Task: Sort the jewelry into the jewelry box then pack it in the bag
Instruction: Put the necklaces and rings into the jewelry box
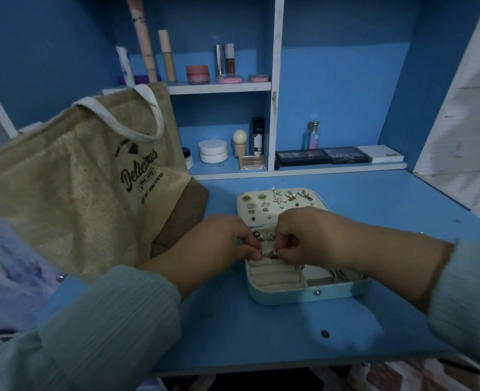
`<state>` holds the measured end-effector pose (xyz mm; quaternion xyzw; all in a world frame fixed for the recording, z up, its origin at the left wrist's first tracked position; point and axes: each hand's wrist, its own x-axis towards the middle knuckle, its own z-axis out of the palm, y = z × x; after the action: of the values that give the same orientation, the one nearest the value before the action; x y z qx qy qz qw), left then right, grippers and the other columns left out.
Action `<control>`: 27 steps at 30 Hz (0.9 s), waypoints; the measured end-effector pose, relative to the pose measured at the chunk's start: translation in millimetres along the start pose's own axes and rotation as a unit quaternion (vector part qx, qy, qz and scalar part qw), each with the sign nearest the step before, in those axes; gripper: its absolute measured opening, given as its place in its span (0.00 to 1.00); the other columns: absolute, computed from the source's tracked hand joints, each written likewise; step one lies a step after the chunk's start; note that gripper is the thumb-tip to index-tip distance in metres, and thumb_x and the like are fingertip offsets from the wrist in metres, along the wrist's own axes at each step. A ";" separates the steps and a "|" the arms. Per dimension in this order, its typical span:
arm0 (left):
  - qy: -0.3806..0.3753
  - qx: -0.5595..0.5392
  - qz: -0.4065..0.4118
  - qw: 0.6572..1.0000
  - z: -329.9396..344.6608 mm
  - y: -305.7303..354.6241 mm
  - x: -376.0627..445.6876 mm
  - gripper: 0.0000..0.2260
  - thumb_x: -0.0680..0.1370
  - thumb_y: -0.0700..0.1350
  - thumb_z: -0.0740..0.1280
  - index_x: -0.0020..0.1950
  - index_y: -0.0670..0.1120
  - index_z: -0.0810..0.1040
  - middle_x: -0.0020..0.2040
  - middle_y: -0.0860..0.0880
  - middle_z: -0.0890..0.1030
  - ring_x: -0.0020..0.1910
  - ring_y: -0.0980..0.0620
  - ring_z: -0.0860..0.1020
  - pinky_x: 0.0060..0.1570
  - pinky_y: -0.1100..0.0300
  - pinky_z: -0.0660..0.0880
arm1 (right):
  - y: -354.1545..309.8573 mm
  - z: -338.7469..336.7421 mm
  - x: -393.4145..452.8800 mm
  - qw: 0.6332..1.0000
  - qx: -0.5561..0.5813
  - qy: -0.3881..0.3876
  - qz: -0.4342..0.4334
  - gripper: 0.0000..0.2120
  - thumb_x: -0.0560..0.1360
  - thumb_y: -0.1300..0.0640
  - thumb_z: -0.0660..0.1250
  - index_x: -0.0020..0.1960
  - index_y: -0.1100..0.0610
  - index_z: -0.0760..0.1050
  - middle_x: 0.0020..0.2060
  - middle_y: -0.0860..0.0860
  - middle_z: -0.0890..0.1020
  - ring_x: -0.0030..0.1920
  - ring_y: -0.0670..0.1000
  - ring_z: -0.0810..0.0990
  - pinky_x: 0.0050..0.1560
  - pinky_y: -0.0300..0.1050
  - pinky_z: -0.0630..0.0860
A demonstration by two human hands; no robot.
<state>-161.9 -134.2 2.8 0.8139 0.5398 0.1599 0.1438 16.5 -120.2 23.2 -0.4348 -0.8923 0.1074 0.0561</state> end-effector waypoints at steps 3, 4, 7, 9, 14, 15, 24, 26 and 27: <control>0.006 0.013 0.014 1.000 1.0 -1.2 -0.1 0.09 0.71 0.47 0.72 0.49 0.47 0.83 0.43 0.55 0.75 0.46 0.60 0.72 0.44 0.70 0.63 | 4.4 0.8 -3.8 0.998 0.055 0.027 0.006 0.04 0.72 0.58 0.68 0.43 0.58 0.80 0.35 0.44 0.76 0.33 0.42 0.73 0.35 0.31 0.70; 0.004 0.020 0.019 1.000 0.9 -0.7 -0.5 0.09 0.72 0.47 0.72 0.50 0.48 0.83 0.44 0.55 0.75 0.46 0.60 0.72 0.45 0.70 0.64 | 5.3 1.2 -4.3 0.997 0.068 0.034 0.006 0.03 0.72 0.58 0.68 0.41 0.57 0.79 0.34 0.43 0.75 0.33 0.41 0.72 0.35 0.30 0.69; -0.012 0.039 0.026 0.999 1.3 1.1 -0.9 0.09 0.73 0.46 0.71 0.52 0.52 0.83 0.49 0.50 0.77 0.52 0.54 0.74 0.54 0.64 0.68 | 6.6 2.0 -5.3 0.996 0.081 0.038 0.006 0.03 0.72 0.58 0.69 0.40 0.54 0.78 0.36 0.45 0.77 0.34 0.42 0.74 0.38 0.35 0.72; -0.031 0.069 0.027 0.997 0.7 3.5 -0.5 0.10 0.74 0.47 0.69 0.54 0.54 0.82 0.52 0.49 0.76 0.55 0.51 0.73 0.57 0.56 0.70 | 6.3 1.8 -5.6 0.996 0.083 0.039 0.010 0.05 0.71 0.58 0.69 0.38 0.51 0.76 0.35 0.45 0.78 0.34 0.42 0.74 0.40 0.38 0.74; -0.074 0.156 0.028 0.985 -0.3 7.3 1.0 0.12 0.77 0.51 0.64 0.60 0.59 0.78 0.56 0.49 0.73 0.58 0.50 0.70 0.57 0.55 0.68 | 5.9 -0.5 -4.5 0.996 0.080 0.029 0.019 0.05 0.71 0.58 0.69 0.37 0.50 0.76 0.32 0.43 0.76 0.32 0.41 0.73 0.38 0.38 0.73; -0.074 0.152 0.028 0.985 0.2 6.7 1.6 0.12 0.77 0.50 0.65 0.60 0.59 0.78 0.56 0.49 0.73 0.59 0.49 0.70 0.58 0.55 0.69 | 5.5 -1.1 -4.2 0.996 0.079 0.028 0.021 0.05 0.71 0.58 0.69 0.38 0.50 0.76 0.31 0.42 0.76 0.32 0.41 0.73 0.38 0.39 0.74; -0.089 0.097 0.030 0.991 0.5 4.2 4.1 0.11 0.76 0.47 0.67 0.57 0.56 0.81 0.45 0.52 0.67 0.54 0.50 0.71 0.55 0.58 0.69 | 2.6 -2.4 0.7 0.998 0.055 -0.001 0.020 0.02 0.71 0.59 0.69 0.41 0.56 0.80 0.37 0.47 0.80 0.36 0.46 0.76 0.39 0.38 0.74; -0.084 0.086 0.033 0.992 0.1 4.9 3.4 0.10 0.76 0.47 0.67 0.56 0.56 0.81 0.44 0.52 0.67 0.54 0.49 0.71 0.54 0.56 0.70 | 1.6 -3.1 2.4 0.999 0.031 -0.020 0.016 0.04 0.71 0.59 0.69 0.43 0.57 0.82 0.40 0.50 0.81 0.40 0.48 0.78 0.42 0.40 0.75; -0.083 0.081 0.035 0.993 0.2 5.1 3.2 0.10 0.76 0.46 0.68 0.56 0.55 0.81 0.46 0.51 0.69 0.54 0.48 0.72 0.55 0.55 0.70 | 1.2 -3.6 3.4 0.999 0.018 -0.030 0.014 0.05 0.71 0.58 0.68 0.44 0.56 0.82 0.41 0.50 0.81 0.41 0.48 0.78 0.43 0.40 0.75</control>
<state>-156.4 -133.1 5.0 0.8516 0.5084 0.0531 0.1161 16.0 -116.3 26.4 -0.4425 -0.8856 0.1368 0.0357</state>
